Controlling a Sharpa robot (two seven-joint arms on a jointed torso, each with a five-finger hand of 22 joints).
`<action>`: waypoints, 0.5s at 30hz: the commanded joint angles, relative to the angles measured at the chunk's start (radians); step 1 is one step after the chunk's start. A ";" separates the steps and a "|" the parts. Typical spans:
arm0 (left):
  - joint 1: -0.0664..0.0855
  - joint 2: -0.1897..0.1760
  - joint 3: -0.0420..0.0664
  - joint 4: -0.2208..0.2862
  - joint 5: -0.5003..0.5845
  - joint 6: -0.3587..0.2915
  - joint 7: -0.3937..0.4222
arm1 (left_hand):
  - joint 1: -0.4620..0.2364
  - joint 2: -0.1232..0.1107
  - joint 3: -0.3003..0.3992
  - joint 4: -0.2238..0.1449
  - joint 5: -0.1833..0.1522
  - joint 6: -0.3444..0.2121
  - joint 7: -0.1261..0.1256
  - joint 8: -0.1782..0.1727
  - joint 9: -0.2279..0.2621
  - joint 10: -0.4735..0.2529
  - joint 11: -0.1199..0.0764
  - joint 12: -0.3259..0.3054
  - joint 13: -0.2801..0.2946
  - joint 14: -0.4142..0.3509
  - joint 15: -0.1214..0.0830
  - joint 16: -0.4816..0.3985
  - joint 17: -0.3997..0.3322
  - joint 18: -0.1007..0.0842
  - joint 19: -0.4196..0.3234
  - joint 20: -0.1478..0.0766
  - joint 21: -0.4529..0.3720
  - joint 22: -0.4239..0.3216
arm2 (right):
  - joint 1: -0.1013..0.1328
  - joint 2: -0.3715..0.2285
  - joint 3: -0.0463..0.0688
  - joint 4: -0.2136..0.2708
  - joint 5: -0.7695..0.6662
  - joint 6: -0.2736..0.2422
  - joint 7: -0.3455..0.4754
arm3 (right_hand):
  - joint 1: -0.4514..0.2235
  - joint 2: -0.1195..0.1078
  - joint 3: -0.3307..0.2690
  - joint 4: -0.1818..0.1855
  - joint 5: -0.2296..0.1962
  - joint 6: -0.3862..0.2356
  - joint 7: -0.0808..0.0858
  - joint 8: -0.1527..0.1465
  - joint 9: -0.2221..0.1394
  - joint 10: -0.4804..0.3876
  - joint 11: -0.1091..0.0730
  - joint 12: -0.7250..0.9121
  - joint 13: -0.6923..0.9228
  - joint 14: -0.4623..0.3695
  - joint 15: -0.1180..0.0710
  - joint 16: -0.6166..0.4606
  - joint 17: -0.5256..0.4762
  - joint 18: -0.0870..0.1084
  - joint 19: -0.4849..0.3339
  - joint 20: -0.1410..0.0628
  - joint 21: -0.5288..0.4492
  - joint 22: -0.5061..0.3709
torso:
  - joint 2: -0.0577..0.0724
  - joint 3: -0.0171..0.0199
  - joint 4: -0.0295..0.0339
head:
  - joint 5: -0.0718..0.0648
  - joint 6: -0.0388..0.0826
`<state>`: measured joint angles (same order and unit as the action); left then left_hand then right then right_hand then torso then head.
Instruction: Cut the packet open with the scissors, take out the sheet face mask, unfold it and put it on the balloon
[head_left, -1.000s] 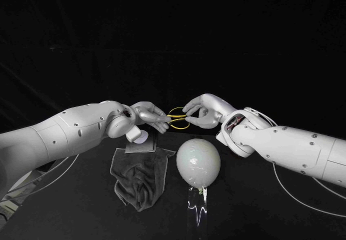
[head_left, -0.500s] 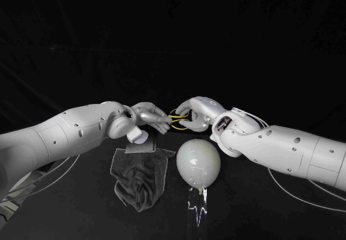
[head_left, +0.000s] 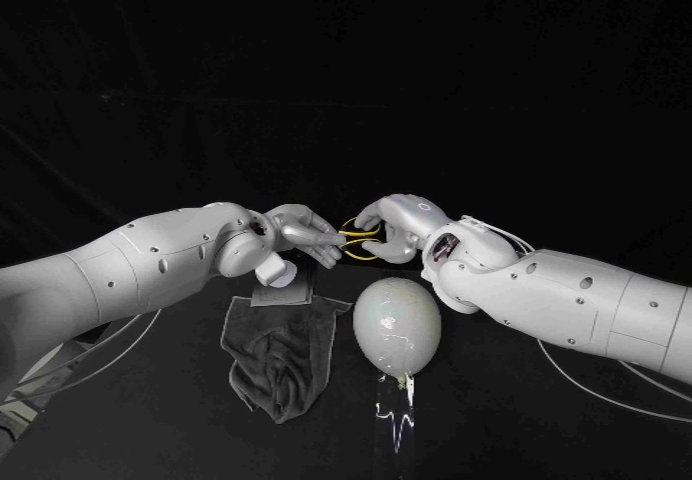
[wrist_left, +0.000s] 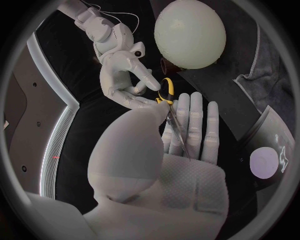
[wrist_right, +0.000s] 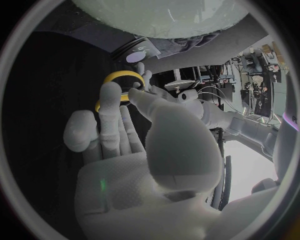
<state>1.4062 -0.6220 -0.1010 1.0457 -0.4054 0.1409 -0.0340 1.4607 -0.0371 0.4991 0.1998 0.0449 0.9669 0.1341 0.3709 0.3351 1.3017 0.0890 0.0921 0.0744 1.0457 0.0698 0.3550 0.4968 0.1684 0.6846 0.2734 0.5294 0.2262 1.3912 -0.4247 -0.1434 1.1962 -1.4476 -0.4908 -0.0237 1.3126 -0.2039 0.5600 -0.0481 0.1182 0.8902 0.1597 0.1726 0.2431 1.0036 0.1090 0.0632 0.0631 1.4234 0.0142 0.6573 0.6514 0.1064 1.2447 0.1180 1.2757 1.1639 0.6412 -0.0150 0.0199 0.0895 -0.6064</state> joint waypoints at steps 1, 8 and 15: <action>0.001 0.000 0.001 0.007 0.013 0.010 0.006 | 0.010 0.010 0.006 0.000 0.003 0.008 0.003 0.004 0.029 0.005 -0.001 0.003 0.001 0.001 -0.002 0.004 0.001 0.016 0.008 -0.002 0.005 0.001 | -0.001 0.004 0.000 -0.006 -0.042 0.030 -0.039 | 0.006 0.002 -0.005 0.002 -0.004 -0.006 0.001 -0.004 0.000 -0.008 -0.003 -0.001 -0.001 0.001 -0.006 0.006 0.001 -0.003 0.006 0.001 0.002 0.002 | 0.000 0.0010 0.0003 | 0.002 0.000; 0.001 -0.002 0.001 0.014 0.016 0.014 0.006 | 0.010 0.010 0.007 -0.001 0.003 0.008 0.003 0.005 0.030 0.006 -0.001 0.003 0.001 0.001 -0.002 0.004 0.001 0.016 0.009 -0.002 0.006 0.001 | -0.002 0.011 0.000 -0.012 -0.051 0.038 -0.047 | 0.008 0.007 -0.004 0.003 -0.004 -0.005 0.000 -0.004 0.000 -0.009 -0.003 0.000 -0.001 0.001 -0.005 0.007 0.002 -0.002 0.003 0.001 -0.001 -0.002 | 0.000 0.0006 -0.0008 | 0.001 0.001; 0.001 -0.005 0.002 0.025 0.024 0.022 0.009 | 0.010 0.011 0.007 -0.001 0.003 0.007 0.003 0.005 0.030 0.006 -0.001 0.003 0.001 0.001 -0.002 0.004 0.001 0.016 0.009 -0.003 0.006 0.001 | -0.004 0.020 0.000 -0.018 -0.057 0.075 -0.050 | 0.008 0.015 -0.003 0.005 -0.014 0.005 -0.001 0.000 0.004 0.002 -0.004 0.005 0.001 0.008 -0.002 0.024 0.008 -0.008 0.019 0.001 0.015 0.021 | 0.000 0.0004 -0.0008 | 0.001 0.001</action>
<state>1.4062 -0.6276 -0.1011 1.0655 -0.3985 0.1432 -0.0350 1.4607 -0.0371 0.4991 0.1998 0.0437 0.9657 0.1362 0.3713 0.3355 1.3030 0.0877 0.0921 0.0743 1.0457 0.0700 0.3550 0.4969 0.1739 0.6882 0.2698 0.5294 0.2267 1.3881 -0.4079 -0.1439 1.1798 -1.4785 -0.4571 -0.0612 1.3186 -0.1973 0.5600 -0.0481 0.1086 0.8902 0.1597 0.1726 0.2450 1.0003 0.1056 0.0633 0.0632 1.4238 0.0138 0.6772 0.6576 0.1065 1.2567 0.1183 1.2852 1.1806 0.6407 -0.0144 0.0190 0.0905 -0.6052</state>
